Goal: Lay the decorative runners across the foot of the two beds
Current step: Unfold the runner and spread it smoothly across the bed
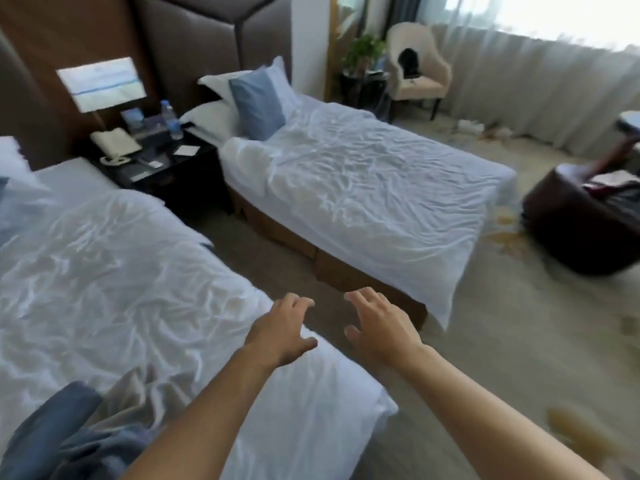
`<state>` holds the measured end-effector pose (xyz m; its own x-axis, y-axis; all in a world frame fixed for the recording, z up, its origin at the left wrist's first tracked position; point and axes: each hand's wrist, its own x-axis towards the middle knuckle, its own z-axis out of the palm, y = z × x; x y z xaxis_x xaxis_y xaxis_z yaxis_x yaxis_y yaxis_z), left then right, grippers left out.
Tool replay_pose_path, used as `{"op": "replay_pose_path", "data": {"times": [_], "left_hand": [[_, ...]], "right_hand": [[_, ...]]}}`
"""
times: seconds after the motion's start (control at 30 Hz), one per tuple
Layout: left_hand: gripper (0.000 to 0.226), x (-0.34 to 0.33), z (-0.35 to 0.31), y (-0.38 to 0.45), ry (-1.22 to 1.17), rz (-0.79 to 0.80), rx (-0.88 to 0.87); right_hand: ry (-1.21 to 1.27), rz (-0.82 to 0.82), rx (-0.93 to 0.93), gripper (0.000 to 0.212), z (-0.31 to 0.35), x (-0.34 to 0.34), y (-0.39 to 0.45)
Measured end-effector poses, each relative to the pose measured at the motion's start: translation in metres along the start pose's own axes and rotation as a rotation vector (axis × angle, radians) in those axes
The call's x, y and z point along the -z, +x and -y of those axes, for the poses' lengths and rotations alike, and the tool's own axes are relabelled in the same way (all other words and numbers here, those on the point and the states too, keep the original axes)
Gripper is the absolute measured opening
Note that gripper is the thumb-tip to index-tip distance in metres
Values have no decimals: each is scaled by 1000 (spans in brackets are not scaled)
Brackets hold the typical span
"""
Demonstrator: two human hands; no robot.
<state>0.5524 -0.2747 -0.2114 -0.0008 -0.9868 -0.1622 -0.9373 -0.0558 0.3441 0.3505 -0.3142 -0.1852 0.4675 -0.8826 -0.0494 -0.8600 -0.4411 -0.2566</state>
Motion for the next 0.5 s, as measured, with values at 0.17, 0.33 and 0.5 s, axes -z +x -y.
{"op": "replay_pose_path", "data": {"times": [0.17,0.33,0.5], "left_hand": [[72,-20,-154,85,24,39,-195],[73,-37,-297,161,12,108,-360],[71,-59,-412,235,42,190,-498]], "right_hand": [[-12,-42,-157,62,-152,61,-30],[-5,-116,-325,59,-292,109,-55],[9,-166,-506,58,-409,136,-68]]}}
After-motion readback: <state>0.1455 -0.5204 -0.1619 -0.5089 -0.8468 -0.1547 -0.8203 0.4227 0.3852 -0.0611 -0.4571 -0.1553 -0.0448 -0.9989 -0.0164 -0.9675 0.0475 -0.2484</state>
